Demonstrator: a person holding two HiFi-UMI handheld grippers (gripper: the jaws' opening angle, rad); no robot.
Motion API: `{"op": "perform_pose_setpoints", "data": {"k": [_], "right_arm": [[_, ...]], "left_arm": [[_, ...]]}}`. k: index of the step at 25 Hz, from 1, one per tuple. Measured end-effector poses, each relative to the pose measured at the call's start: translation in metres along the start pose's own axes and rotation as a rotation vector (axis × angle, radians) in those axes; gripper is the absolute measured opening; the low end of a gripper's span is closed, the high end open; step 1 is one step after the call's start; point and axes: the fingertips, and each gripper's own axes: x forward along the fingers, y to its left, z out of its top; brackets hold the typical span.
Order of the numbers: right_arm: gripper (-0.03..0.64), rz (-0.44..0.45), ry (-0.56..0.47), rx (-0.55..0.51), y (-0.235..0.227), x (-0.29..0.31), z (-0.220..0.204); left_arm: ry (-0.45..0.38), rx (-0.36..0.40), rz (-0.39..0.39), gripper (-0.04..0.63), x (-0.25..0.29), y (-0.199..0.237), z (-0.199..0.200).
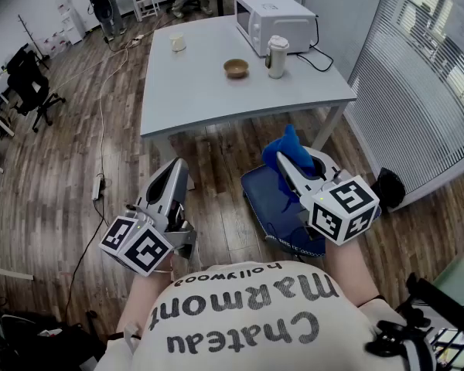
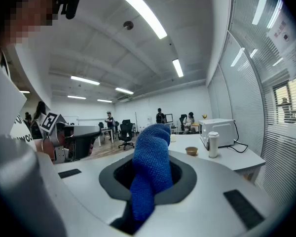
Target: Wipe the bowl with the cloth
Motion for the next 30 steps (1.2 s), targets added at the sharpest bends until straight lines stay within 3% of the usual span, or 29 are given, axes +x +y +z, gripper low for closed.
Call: {"op": "perform_pose_setpoints", "data": {"k": [9, 14, 21, 30], "right_arm": [[0.048, 0.013, 0.020, 0.021, 0.006, 0.010, -0.004], [0.048, 0.035, 0.055, 0.038, 0.011, 0.033, -0.016], [0.048, -0.009, 0.090, 0.057, -0.010, 0.087, -0.014], [0.048, -0.096, 0.095, 0.082, -0.031, 0.177, 0.015]], "left_arm": [[0.017, 0.001, 0.027, 0.008, -0.010, 0.010, -0.002], [0.024, -0.051, 0.050, 0.008, -0.008, 0.038, -0.004], [0.074, -0.069, 0.005, 0.008, 0.035, 0.089, -0.006], [0.106, -0.102, -0.080, 0.008, 0.110, 0.170, 0.040]]}}
